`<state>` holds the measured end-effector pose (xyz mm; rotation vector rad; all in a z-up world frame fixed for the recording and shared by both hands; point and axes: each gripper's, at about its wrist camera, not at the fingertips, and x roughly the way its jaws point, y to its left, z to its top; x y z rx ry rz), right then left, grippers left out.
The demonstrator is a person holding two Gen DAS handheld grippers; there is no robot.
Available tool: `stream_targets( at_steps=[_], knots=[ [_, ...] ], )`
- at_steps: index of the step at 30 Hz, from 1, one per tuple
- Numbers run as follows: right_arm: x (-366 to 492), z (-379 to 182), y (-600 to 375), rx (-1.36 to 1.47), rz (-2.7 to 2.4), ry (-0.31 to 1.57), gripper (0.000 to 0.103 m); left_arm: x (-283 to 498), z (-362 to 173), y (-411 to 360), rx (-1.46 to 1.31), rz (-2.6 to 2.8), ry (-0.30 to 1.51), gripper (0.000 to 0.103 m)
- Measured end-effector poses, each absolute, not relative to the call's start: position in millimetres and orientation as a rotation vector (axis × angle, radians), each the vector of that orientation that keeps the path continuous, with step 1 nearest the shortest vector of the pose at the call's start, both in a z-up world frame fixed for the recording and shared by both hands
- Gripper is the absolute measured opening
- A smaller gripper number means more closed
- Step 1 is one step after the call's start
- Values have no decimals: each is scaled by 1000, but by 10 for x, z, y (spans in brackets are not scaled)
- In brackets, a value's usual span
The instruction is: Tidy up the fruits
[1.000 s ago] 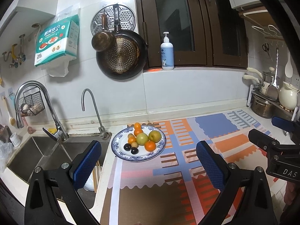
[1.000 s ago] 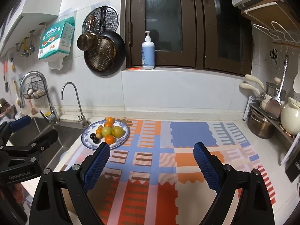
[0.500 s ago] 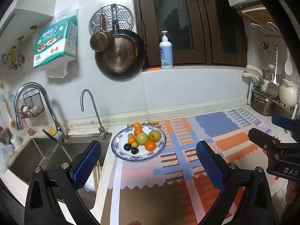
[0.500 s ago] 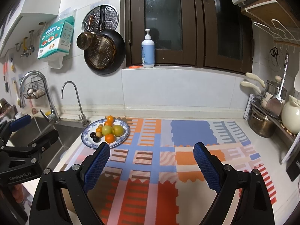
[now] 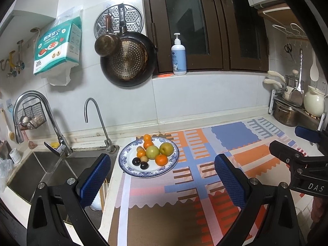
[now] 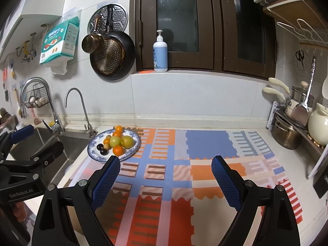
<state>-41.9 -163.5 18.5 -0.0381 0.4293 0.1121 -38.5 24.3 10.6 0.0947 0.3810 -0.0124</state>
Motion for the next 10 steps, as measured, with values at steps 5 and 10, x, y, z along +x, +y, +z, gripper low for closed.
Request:
stream_targets(
  at_steps=[5,10],
  knots=[
    [-394,166,-1638,-40,110,435,91,-364,97,232,92,-13,385,103],
    [-370,141,-1651,-36,106,443,91,-321,75,220,92,-9,396,103]
  ],
)
